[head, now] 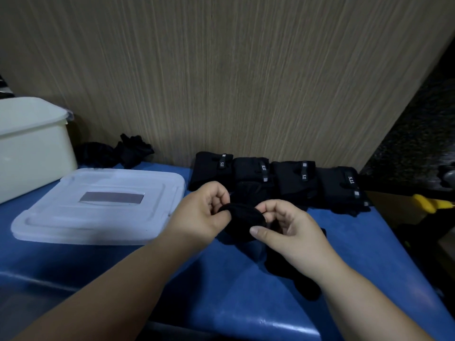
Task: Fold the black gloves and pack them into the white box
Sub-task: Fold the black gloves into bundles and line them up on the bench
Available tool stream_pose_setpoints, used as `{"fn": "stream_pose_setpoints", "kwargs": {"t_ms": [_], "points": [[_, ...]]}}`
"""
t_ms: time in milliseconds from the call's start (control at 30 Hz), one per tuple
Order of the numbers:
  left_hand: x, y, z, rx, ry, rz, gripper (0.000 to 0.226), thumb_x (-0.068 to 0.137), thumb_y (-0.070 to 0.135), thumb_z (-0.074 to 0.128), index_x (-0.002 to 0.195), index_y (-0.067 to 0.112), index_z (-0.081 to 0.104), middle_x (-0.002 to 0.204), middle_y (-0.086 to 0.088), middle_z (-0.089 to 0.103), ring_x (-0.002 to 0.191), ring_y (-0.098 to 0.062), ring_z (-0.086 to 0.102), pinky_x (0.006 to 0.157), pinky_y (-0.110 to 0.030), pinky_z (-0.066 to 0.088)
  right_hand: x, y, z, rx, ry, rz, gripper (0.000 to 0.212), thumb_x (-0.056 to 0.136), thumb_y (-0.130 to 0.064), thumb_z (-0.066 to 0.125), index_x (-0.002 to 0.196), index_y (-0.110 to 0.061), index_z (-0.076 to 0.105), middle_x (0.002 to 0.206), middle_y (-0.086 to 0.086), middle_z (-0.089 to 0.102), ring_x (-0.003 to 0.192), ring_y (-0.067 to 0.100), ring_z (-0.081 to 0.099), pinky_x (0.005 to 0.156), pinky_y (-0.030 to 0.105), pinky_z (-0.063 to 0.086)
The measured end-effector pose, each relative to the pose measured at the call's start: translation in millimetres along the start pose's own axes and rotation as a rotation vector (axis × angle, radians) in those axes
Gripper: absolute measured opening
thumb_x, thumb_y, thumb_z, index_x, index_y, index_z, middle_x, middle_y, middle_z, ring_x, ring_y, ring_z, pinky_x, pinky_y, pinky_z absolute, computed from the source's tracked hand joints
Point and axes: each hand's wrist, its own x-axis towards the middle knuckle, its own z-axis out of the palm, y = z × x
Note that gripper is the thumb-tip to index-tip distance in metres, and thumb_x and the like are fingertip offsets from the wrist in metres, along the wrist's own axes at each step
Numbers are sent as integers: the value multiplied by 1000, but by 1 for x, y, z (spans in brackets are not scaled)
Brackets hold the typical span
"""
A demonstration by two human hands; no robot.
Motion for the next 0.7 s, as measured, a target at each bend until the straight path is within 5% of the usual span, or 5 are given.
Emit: {"fn": "stream_pose_setpoints", "kwargs": {"t_ms": [100, 367, 700], "points": [[-2, 2, 3, 58, 37, 14, 31, 81, -3, 56, 71, 25, 47, 53, 12, 40, 52, -4, 36, 50, -19, 34, 0, 0, 2, -14, 61, -14, 25, 73, -10, 81, 79, -29, 66, 66, -12, 57, 65, 4, 53, 65, 20, 46], [-11, 5, 8, 227, 126, 107, 36, 76, -3, 52, 66, 30, 40, 65, 9, 41, 53, -4, 38, 50, -15, 34, -5, -3, 8, -232, 242, -17, 31, 71, -19, 81, 78, -33, 54, 63, -14, 55, 51, 1, 46, 52, 14, 40], [-21, 12, 16, 272, 75, 207, 40, 74, -4, 55, 67, 33, 40, 73, 14, 45, 65, -4, 42, 57, -14, 36, -8, -8, 6, -468, 270, 3, 17, 72, -17, 66, 75, -26, 52, 50, 0, 49, 44, 9, 39, 48, 34, 40]]}}
